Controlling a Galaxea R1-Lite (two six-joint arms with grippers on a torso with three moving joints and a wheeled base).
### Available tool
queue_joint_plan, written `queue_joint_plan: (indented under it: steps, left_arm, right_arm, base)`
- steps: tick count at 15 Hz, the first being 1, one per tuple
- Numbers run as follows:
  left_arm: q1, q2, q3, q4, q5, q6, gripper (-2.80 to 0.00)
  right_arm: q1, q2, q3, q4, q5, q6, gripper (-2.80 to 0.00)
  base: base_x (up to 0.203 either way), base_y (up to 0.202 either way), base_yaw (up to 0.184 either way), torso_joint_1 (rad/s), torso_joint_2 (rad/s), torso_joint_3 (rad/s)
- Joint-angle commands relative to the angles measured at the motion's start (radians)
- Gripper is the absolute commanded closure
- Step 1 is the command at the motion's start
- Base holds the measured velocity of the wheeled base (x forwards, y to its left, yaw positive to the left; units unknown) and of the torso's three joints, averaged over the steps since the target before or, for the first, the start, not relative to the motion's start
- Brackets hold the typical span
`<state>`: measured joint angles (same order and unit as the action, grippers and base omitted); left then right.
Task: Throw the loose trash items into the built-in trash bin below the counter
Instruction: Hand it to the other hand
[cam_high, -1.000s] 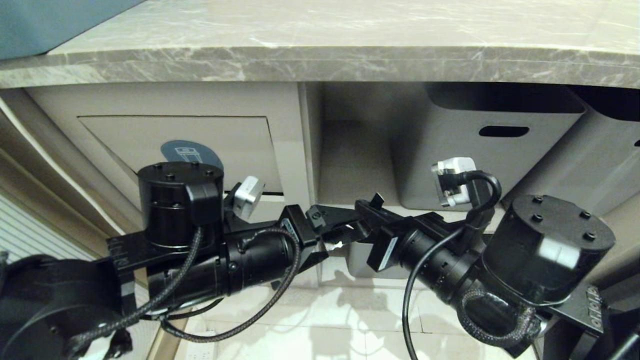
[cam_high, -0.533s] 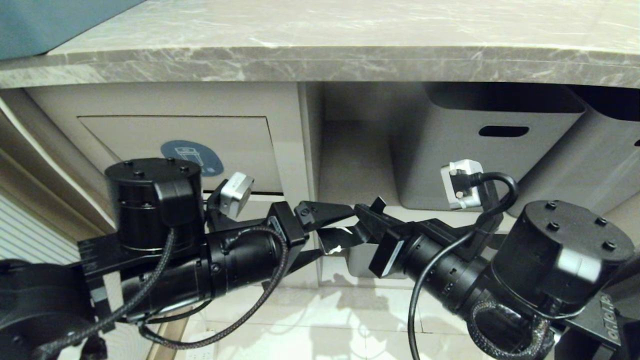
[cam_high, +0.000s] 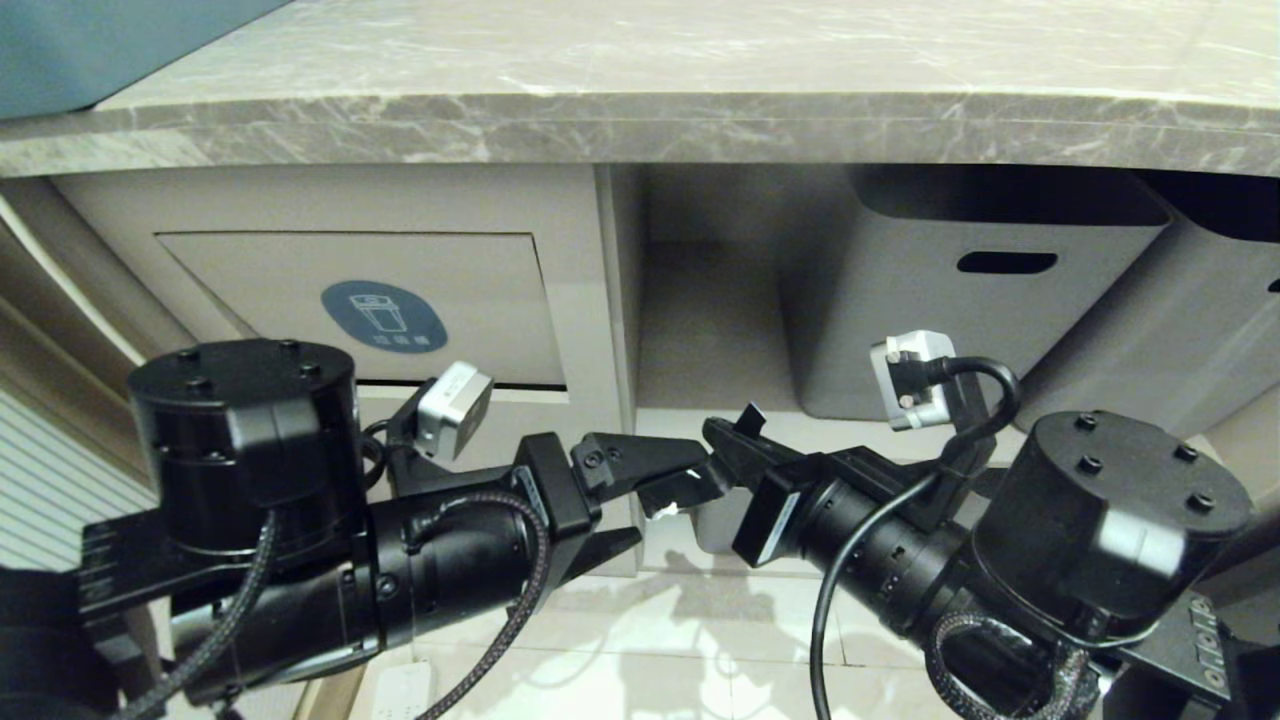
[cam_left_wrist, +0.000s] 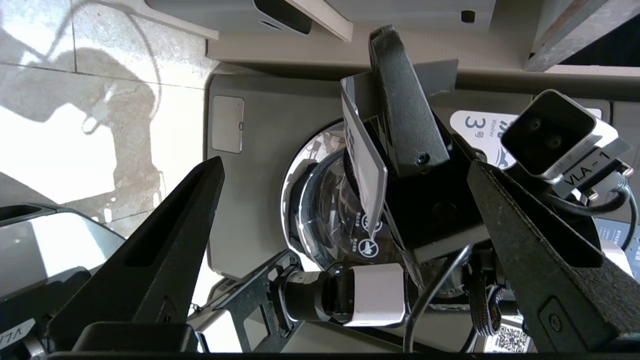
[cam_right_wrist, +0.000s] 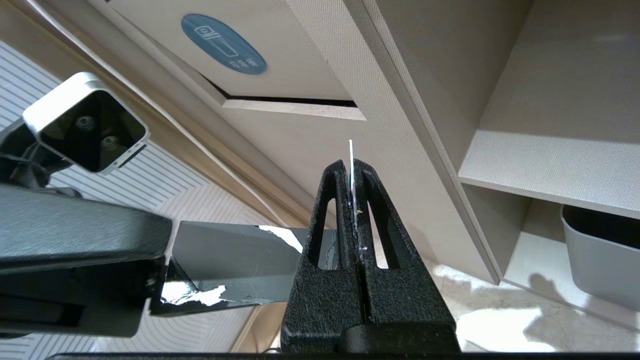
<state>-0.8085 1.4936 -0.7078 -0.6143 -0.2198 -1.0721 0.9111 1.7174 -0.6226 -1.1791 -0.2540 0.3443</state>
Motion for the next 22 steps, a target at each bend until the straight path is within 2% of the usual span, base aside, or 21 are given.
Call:
queue_joint_plan:
  steps: [1, 10, 11, 20, 22]
  left_arm:
    - [-0.003, -0.012, 0.002, -0.004, -0.001, -0.006, -2.80]
    - [-0.018, 0.000, -0.004, -0.016, -0.002, 0.001, -2.80]
    - [-0.017, 0.000, -0.004, -0.016, -0.003, -0.004, 0.00]
    - [-0.018, 0.013, -0.001, -0.016, -0.004, 0.004, 0.00]
    - [-0.017, 0.019, -0.002, -0.016, -0.003, 0.006, 0.00]
  right_arm:
    - [0.000, 0.007, -0.003, -0.007, -0.002, 0.001, 0.00]
    - [0.005, 0.006, -0.003, -0.007, -0.002, -0.009, 0.00]
    - [0.006, 0.005, -0.005, -0.007, -0.002, -0.010, 0.00]
    - [0.008, 0.001, -0.008, -0.007, -0.004, -0.013, 0.00]
    - [0.009, -0.005, 0.006, -0.007, -0.001, -0.038, 0.00]
  base:
    - [0.000, 0.000, 0.000, 0.000, 0.00, 0.000]
    - [0.000, 0.000, 0.000, 0.000, 0.00, 0.000]
    - [0.000, 0.000, 0.000, 0.000, 0.00, 0.000]
    - [0.000, 0.000, 0.000, 0.000, 0.00, 0.000]
    - [0.000, 0.000, 0.000, 0.000, 0.00, 0.000]
